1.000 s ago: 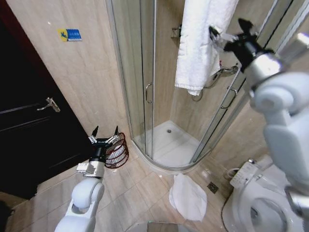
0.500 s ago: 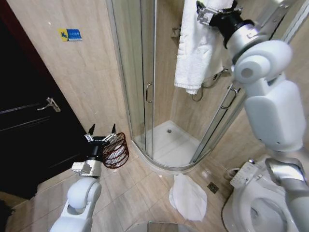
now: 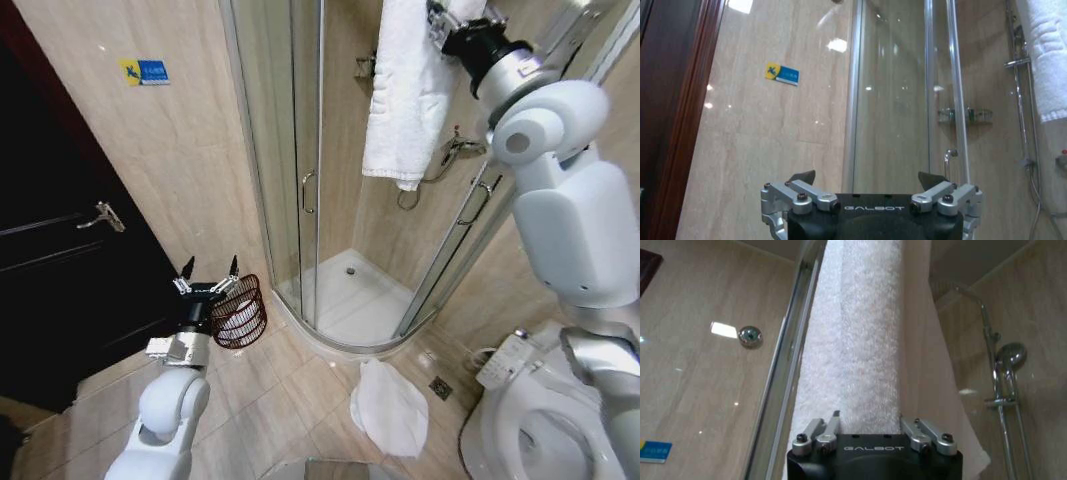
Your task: Discard the used towel into the hamper.
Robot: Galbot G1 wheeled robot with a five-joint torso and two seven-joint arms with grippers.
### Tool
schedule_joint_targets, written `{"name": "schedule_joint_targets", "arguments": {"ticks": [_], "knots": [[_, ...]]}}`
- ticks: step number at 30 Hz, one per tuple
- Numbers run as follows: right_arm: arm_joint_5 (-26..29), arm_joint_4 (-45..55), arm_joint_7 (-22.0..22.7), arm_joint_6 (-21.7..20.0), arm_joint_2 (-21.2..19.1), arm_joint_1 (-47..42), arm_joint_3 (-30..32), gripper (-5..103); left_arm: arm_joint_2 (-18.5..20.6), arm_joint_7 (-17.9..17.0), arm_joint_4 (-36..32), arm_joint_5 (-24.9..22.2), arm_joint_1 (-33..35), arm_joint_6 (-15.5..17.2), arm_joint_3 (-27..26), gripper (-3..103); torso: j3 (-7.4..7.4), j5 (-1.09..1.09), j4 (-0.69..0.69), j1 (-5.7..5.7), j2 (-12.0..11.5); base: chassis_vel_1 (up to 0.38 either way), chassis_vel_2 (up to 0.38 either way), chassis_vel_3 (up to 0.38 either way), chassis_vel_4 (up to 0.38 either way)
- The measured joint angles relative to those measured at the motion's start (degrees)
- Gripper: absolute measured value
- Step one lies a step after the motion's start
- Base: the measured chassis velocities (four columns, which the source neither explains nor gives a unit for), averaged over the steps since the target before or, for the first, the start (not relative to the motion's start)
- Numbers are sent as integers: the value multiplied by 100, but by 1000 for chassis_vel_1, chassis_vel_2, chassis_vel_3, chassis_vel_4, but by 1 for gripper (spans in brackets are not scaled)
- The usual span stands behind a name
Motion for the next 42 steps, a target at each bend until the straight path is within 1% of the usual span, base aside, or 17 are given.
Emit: {"name": "schedule_joint_targets", "arguments": {"ticks": [2,4,7,8,9,16,17,18,21,25,32,33,35,37,38,41,42], "knots": [[41,-1,-14,0,-8,-48,16,22,-19,3,-17,0,20,-28,-39,100,-1,0,0,0,0,0,0,0,0],[56,2,-21,3,-13,-74,24,22,-31,5,-20,-1,32,-48,-53,100,-1,-1,0,0,0,0,0,0,0],[84,55,-46,25,-53,-197,47,8,-59,12,-55,2,139,-92,-105,100,-1,-1,1,-1,-1,0,0,0,0],[84,55,-46,25,-53,-197,47,8,-59,12,-55,2,139,-92,-105,100,-1,-1,1,-1,-1,0,0,0,0],[92,77,-57,29,-71,-234,51,5,-59,15,-60,3,157,-103,-124,100,-1,-1,1,-1,-1,0,0,0,0],[222,433,-87,48,-270,-760,175,5,-91,45,-109,1,252,-161,-248,100,-2,-1,0,-1,-1,0,0,0,0],[230,603,-11,112,-327,-1043,234,5,-121,69,-111,2,280,-198,-277,100,-1,1,-1,-2,-2,0,0,0,0],[230,603,-11,112,-327,-1043,234,5,-121,69,-111,2,280,-198,-277,100,-1,1,-1,-2,-2,0,0,0,0],[166,785,129,298,-380,-1400,263,5,-160,97,-82,22,330,-277,-296,100,-1,1,-1,-2,-3,0,0,0,0],[144,884,152,325,-380,-1606,356,5,-179,104,-69,27,350,-307,-300,100,-2,-1,0,-2,-3,0,0,0,0],[27,1192,123,338,-274,-2532,700,5,-258,115,-71,24,394,-356,-350,100,-2,-2,0,-2,-2,0,0,0,0],[-31,1323,91,343,-199,-3010,879,5,-264,117,-74,0,415,-375,-380,100,-3,-2,1,-2,-2,0,0,0,0],[-58,1370,77,343,-174,-3163,932,5,-264,118,-74,-10,420,-381,-390,100,-3,-2,0,-2,-2,0,0,0,0],[-197,1509,-14,342,-91,-3693,1138,5,-255,132,-71,-58,434,-406,-445,100,-2,1,-1,-2,-2,0,0,0,0],[-197,1509,-14,342,-91,-3693,1138,5,-255,132,-71,-58,434,-406,-445,100,-2,1,-1,-2,-2,0,0,0,0],[-400,1669,-114,349,5,-4197,1423,5,-254,161,-55,-86,437,-437,-464,100,-2,0,-1,-2,-3,0,0,0,0],[-400,1669,-114,349,5,-4197,1423,5,-254,161,-55,-86,437,-437,-464,100,-2,0,-1,-2,-3,0,0,0,0]]}}
